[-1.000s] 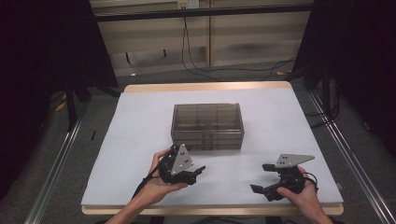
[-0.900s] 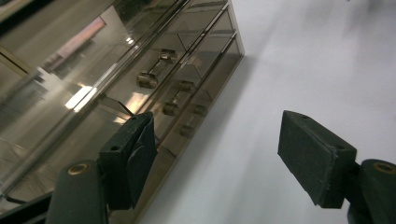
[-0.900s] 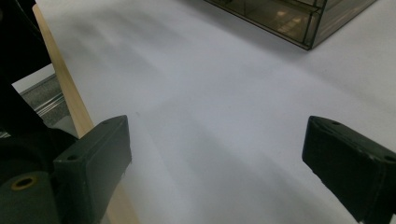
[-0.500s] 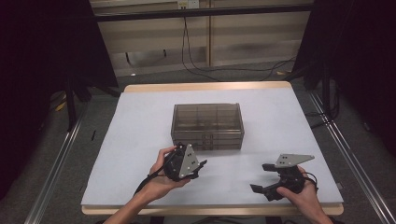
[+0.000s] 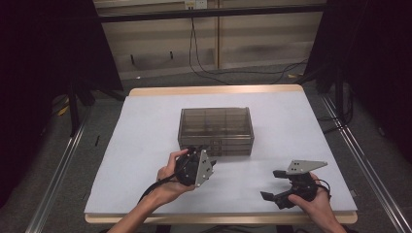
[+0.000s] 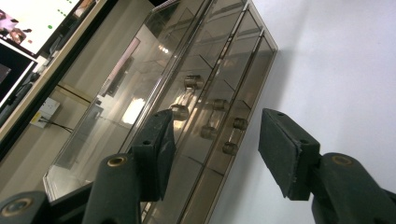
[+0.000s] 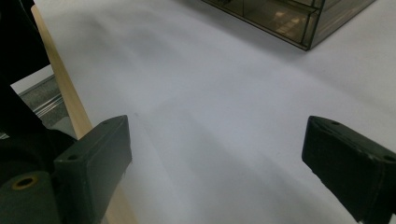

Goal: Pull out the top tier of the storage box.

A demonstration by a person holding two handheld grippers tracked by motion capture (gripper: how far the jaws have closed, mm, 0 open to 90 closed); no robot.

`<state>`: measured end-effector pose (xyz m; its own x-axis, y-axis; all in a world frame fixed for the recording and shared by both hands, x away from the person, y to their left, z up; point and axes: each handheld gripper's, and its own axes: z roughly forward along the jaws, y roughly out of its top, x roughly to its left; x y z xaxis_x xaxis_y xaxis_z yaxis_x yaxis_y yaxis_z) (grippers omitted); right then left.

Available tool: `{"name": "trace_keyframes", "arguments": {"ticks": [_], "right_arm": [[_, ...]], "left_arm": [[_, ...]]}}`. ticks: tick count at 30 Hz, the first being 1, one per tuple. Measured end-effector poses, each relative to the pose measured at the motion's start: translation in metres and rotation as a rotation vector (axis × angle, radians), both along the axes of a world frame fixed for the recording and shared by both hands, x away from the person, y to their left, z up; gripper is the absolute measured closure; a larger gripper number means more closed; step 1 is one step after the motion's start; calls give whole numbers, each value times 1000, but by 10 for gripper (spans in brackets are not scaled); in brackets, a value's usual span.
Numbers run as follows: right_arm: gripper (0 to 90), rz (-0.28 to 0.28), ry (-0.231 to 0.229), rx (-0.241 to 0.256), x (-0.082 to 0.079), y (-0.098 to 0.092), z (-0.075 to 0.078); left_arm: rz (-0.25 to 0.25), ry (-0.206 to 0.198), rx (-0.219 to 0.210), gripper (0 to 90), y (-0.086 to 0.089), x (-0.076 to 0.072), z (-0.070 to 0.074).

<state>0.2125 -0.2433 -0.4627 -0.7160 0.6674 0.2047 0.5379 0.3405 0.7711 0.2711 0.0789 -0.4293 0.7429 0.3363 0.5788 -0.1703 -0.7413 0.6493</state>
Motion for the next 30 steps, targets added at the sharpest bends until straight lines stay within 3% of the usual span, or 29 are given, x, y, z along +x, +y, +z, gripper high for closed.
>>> {"name": "trace_keyframes", "arguments": {"ticks": [2,7,10,12,15,18,24,25,27,30], "right_arm": [[83,-2,-1,0,0,0,0],[84,-2,-2,0,0,0,0],[85,-2,-1,0,0,0,0],[85,-3,-2,1,-1,0,0],[85,-2,-2,1,0,0,0],[85,-1,-2,0,0,0,0],[85,-2,0,-1,0,0,0],[85,-1,-2,-1,0,0,0],[85,-1,-2,-1,0,0,0],[86,-1,0,0,-1,0,0]], "left_arm": [[-4,-32,10,489,-2,1,0],[11,-63,28,521,-6,4,-2],[14,-92,65,540,-8,5,-3],[26,-132,98,551,-10,5,-6],[36,-147,129,558,-12,4,-8],[43,-187,158,587,-14,3,-10],[60,-240,190,623,-18,2,-13],[71,-283,230,633,-20,0,-14],[69,-293,240,636,-21,0,-15],[68,-361,286,651,-24,-2,-17]]}}
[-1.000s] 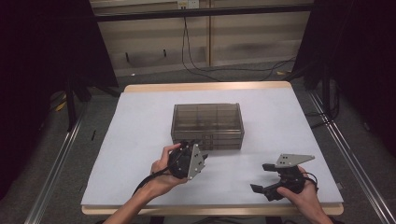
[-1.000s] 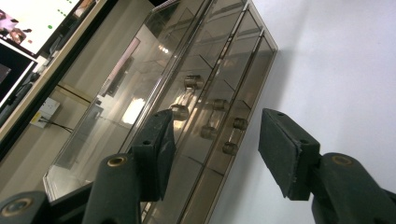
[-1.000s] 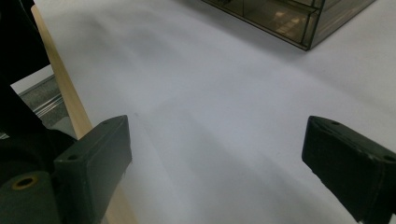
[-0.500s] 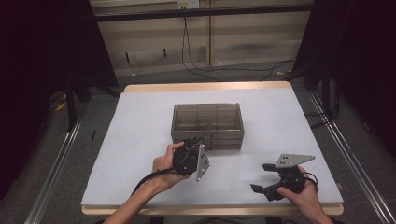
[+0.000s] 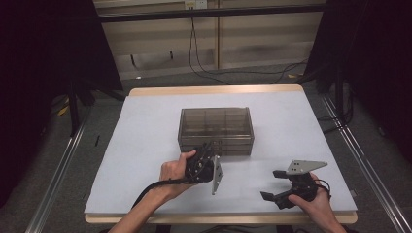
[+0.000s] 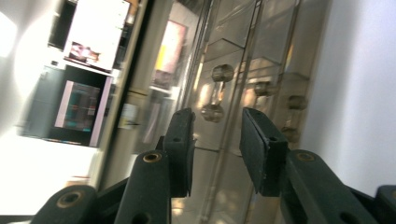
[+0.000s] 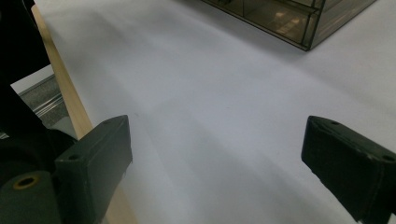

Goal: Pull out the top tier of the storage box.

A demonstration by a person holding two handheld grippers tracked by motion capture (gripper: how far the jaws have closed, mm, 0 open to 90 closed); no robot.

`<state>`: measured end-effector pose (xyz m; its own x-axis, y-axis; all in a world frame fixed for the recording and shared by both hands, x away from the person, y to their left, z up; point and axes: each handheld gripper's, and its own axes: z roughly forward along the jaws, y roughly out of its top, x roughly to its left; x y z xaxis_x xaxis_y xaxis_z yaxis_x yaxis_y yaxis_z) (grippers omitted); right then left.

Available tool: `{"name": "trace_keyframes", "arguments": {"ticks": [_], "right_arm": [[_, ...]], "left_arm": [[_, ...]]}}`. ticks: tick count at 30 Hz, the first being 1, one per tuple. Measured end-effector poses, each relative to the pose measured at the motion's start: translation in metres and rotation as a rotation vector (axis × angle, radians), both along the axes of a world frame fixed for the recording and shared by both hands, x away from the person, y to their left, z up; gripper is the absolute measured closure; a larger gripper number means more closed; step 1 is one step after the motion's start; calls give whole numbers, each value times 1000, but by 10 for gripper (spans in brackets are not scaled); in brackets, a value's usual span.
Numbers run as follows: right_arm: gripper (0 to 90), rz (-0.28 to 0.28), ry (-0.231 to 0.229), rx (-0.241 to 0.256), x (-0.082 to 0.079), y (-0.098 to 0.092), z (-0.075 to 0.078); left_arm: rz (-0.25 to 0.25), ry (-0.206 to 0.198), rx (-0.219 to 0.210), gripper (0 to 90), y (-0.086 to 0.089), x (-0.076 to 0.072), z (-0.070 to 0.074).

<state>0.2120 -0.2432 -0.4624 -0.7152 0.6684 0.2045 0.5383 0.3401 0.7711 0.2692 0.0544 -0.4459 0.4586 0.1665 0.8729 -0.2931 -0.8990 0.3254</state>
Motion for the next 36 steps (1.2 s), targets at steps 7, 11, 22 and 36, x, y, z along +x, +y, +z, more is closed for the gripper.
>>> {"name": "trace_keyframes", "arguments": {"ticks": [7,11,22,36], "right_arm": [[86,1,-1,1,0,0,0],[86,5,-1,-2,0,0,0],[86,6,-1,0,0,0,0],[86,3,-2,1,0,0,0]], "left_arm": [[11,-46,26,680,-5,-2,-7],[4,-74,64,700,-7,0,-11],[12,-186,153,741,-18,1,-19],[51,-231,187,804,-21,0,-27]]}}
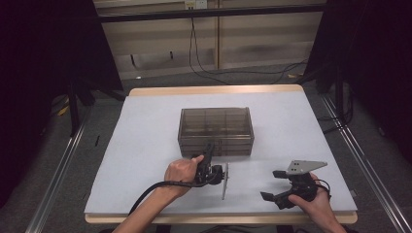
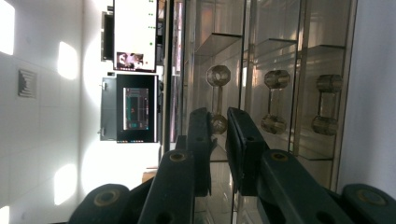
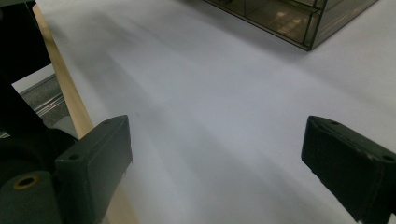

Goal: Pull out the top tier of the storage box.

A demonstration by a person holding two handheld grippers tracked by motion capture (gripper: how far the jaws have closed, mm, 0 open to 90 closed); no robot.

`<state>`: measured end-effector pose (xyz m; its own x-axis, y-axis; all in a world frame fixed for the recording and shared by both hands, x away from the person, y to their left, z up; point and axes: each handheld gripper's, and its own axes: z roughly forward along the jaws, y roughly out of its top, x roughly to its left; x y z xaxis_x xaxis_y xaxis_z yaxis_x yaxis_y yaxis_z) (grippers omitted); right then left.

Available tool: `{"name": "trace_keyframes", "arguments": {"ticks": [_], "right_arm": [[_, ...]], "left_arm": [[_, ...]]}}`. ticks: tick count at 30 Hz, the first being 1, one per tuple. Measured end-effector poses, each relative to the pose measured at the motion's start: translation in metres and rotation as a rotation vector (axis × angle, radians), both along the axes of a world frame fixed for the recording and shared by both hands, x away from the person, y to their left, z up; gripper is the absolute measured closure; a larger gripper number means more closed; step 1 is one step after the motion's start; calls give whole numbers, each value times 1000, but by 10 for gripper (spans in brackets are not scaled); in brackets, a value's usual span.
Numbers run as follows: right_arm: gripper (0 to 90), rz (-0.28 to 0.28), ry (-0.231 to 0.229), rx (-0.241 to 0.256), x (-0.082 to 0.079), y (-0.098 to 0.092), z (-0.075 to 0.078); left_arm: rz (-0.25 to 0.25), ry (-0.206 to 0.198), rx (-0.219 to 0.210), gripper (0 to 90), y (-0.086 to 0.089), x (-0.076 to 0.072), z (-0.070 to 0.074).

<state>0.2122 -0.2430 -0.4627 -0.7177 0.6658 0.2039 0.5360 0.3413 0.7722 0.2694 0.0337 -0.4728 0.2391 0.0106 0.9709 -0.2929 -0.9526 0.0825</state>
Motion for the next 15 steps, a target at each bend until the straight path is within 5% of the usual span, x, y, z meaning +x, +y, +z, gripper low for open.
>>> {"name": "trace_keyframes", "arguments": {"ticks": [15], "right_arm": [[87,4,-2,-3,0,0,0]], "left_arm": [[24,-41,18,753,-5,1,-7]]}}
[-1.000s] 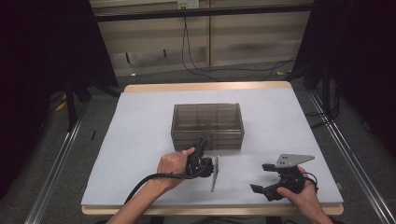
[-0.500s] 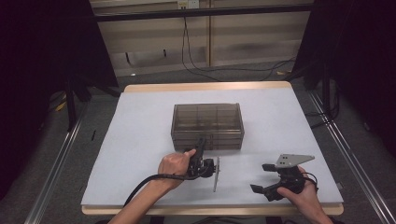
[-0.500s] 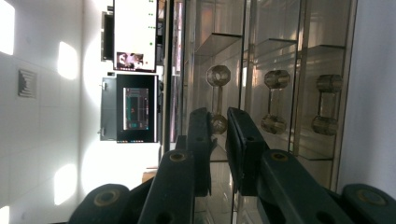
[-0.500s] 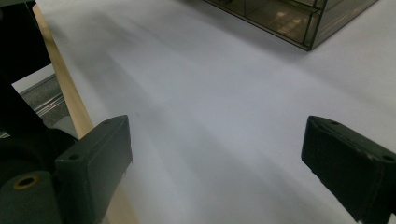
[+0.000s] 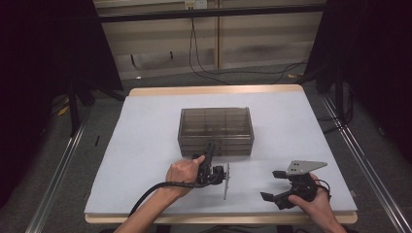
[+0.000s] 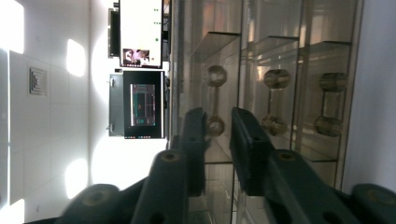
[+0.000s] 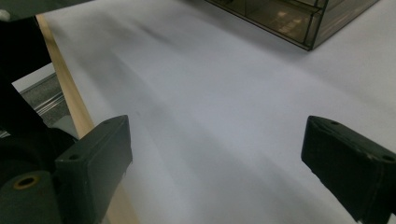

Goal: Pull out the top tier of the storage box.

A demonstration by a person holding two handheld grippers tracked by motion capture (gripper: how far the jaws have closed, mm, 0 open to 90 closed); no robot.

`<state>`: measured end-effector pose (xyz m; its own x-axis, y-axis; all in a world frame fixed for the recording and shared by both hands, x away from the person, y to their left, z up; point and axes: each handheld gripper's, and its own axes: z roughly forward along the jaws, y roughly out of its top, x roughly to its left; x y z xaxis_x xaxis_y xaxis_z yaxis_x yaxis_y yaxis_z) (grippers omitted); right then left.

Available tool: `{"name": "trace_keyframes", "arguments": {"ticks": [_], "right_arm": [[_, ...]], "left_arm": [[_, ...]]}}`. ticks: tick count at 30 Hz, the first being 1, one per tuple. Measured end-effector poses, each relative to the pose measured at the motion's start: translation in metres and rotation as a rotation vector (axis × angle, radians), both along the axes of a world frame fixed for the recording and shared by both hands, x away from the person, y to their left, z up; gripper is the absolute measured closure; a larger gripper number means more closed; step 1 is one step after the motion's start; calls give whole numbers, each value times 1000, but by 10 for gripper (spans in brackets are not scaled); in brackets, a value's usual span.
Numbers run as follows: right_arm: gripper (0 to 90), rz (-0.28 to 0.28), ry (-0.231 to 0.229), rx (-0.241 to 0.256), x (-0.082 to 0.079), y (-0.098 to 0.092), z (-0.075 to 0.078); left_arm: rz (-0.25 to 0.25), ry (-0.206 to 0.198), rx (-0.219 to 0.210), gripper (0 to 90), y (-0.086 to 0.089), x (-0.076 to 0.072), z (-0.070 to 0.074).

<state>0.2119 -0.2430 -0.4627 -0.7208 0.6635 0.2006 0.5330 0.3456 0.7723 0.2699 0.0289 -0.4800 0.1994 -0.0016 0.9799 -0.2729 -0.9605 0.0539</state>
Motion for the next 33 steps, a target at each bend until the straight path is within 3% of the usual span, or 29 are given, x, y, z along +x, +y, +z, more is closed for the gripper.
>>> {"name": "trace_keyframes", "arguments": {"ticks": [8,10,13,15,19,25,33], "right_arm": [[87,2,0,-3,0,0,0],[87,4,1,-3,0,0,0],[87,4,2,-1,0,0,0],[86,4,2,-1,0,0,0],[87,5,2,-1,0,0,0],[87,5,2,-2,0,0,0],[87,5,2,-2,0,0,0]], "left_arm": [[5,-4,-21,802,0,0,0],[6,-13,-7,803,0,0,0],[10,-5,-18,806,0,0,0],[7,-18,2,808,0,0,0],[0,-4,-11,808,2,-1,0],[-14,-22,-2,808,2,-3,1],[-16,-13,0,808,4,-8,0]]}}
